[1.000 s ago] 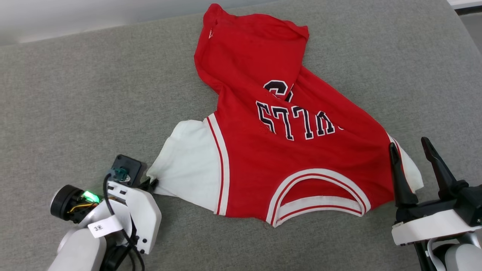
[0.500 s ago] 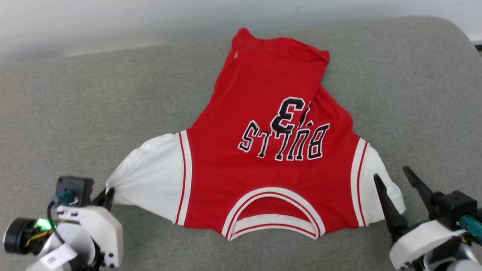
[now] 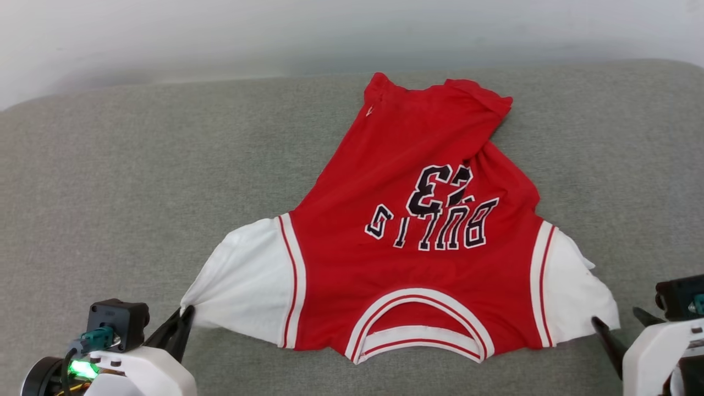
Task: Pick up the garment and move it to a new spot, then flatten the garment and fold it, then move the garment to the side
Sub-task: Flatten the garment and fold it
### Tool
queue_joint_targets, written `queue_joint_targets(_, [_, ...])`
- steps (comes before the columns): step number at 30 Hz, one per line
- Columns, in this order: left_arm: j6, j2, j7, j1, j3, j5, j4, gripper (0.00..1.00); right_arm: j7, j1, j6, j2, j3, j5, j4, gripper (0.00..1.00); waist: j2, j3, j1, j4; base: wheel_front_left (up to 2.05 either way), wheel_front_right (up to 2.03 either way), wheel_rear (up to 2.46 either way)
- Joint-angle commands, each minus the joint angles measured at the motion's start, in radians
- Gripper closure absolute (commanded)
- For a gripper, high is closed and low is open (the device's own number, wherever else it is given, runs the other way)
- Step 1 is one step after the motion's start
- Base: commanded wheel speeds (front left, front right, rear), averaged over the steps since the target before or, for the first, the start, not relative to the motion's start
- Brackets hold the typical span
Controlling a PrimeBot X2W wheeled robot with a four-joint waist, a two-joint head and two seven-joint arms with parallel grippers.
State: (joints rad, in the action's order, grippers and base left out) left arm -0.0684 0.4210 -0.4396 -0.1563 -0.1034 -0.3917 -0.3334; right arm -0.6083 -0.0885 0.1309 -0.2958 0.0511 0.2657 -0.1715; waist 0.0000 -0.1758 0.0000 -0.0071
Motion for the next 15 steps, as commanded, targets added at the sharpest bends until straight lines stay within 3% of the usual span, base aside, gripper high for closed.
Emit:
queue_joint_targets(1, [0.002, 0.005, -0.008, -0.006, -0.003, -0.002, -0.026, 1.0, -0.06, 0.012, -0.001, -0.027, -0.002, -0.005, -0.015, 0.0, 0.0, -0.009, 0.0, 0.015, 0.0, 0.0, 0.0])
queue_joint_targets(8, [0.014, 0.006, -0.04, 0.023, -0.032, -0.01, -0.112, 1.0, -0.222, 0.082, -0.001, -0.079, -0.02, 0.002, 0.022, 0.0, 0.0, -0.042, 0.0, 0.057, 0.0, 0.0, 0.0])
queue_joint_targets(15, [0.02, 0.006, -0.047, 0.042, -0.049, -0.007, -0.127, 1.0, -0.23, 0.121, -0.001, -0.107, -0.042, -0.02, 0.122, 0.0, 0.0, -0.076, 0.0, 0.098, 0.0, 0.0, 0.0])
